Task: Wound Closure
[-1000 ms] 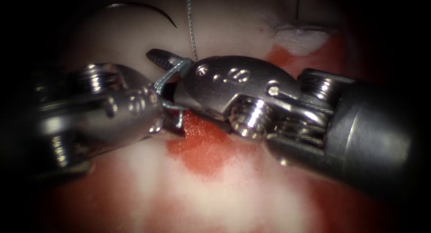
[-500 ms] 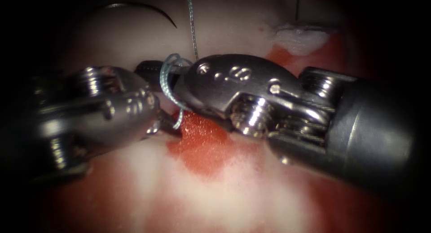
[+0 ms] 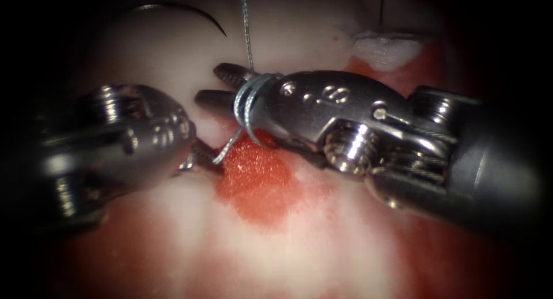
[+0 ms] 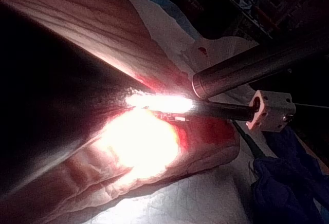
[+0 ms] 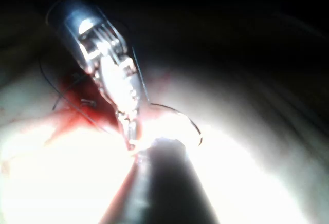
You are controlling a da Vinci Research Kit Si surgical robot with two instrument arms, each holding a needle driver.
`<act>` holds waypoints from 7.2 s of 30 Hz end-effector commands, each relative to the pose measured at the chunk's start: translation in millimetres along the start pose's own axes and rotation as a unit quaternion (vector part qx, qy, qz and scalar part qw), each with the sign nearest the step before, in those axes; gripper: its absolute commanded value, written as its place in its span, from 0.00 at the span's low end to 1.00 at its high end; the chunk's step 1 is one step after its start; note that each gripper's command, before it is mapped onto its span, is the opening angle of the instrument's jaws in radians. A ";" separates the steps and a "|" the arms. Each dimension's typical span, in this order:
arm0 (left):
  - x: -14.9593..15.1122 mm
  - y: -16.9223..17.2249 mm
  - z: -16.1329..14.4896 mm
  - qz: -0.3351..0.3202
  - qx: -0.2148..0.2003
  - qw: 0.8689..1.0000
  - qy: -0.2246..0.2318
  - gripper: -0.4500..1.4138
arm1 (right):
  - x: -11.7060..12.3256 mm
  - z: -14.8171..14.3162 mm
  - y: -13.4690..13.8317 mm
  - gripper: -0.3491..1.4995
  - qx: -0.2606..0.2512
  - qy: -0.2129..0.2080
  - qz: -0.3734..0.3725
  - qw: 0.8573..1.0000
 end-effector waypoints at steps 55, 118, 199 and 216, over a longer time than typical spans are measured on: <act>2.0 4.9 -4.9 -0.087 -0.089 0.991 0.046 0.00 | -1.8 -0.4 0.5 0.45 -0.096 -0.006 0.062 0.993; 2.4 6.2 -3.3 -0.118 -0.123 0.984 0.045 0.00 | -0.2 -3.3 0.9 0.00 0.012 -0.007 0.113 0.993; -1.3 18.6 5.9 -0.211 -0.540 0.803 0.136 0.00 | -7.6 -8.8 -5.4 0.00 0.485 -0.133 -0.299 0.811; -2.5 19.1 5.3 -0.199 -0.556 0.797 0.126 0.00 | -10.6 -9.3 -9.2 0.00 0.497 -0.141 -0.293 0.805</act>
